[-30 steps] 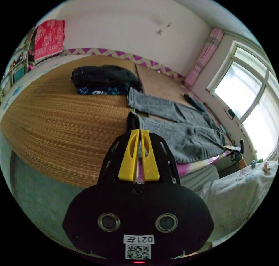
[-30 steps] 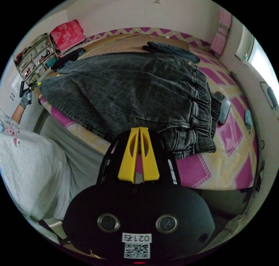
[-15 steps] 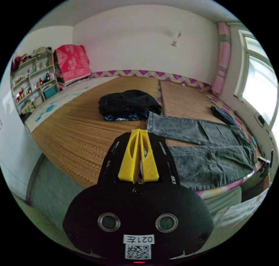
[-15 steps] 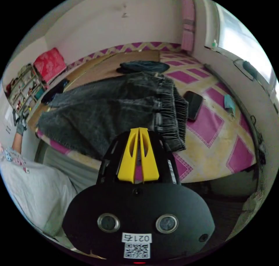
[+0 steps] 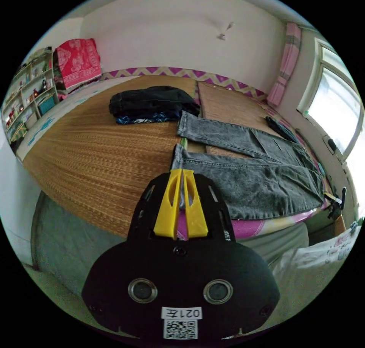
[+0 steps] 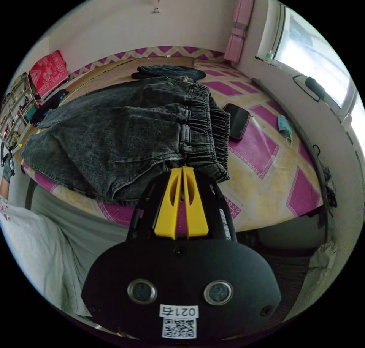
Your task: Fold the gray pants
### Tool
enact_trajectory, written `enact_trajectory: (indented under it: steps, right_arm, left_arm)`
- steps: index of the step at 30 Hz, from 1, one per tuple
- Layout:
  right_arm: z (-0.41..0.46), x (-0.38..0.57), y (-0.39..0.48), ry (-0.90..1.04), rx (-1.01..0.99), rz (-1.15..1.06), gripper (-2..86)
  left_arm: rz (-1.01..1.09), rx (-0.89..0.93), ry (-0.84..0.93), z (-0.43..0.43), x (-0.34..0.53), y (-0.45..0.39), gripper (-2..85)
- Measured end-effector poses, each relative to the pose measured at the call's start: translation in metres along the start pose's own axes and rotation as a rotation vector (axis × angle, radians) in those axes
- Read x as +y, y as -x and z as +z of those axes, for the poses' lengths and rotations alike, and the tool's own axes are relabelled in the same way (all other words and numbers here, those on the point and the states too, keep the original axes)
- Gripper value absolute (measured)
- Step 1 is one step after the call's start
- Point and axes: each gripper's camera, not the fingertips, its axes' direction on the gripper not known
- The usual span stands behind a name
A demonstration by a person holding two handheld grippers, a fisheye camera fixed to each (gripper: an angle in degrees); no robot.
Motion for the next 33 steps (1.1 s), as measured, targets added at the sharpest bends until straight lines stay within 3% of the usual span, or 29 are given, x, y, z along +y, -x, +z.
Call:
enact_trajectory:
  steps: [5, 13, 18, 27, 30, 33]
  right_arm:
    - [0.006, 0.010, -0.001, -0.004, 0.061, 0.018, -0.9]
    - [0.012, 0.029, -0.044, -0.033, -0.044, 0.128, -0.7]
    - [-0.025, 0.070, -0.107, -0.225, -0.213, 0.467, 3.6]
    - [0.031, 0.140, -0.171, -0.179, -0.618, 0.830, 10.8]
    - [0.039, 0.137, -0.180, -0.181, -0.603, 0.862, 10.9]
    - [0.048, 0.128, -0.184, -0.150, -0.574, 0.867, 11.0]
  left_arm:
    - [0.017, -0.012, 0.094, 0.024, 0.008, 0.016, 5.5]
    - [0.017, -0.005, 0.074, 0.014, 0.008, 0.036, 4.5]
    - [-0.018, 0.090, -0.055, -0.027, 0.015, 0.046, 1.3]
    - [-0.366, 0.307, -0.139, -0.067, 0.058, 0.088, 7.2]
    - [-0.512, 0.232, -0.230, -0.086, 0.073, 0.114, 7.5]
    - [-0.576, 0.270, -0.193, -0.083, 0.079, 0.131, 7.6]
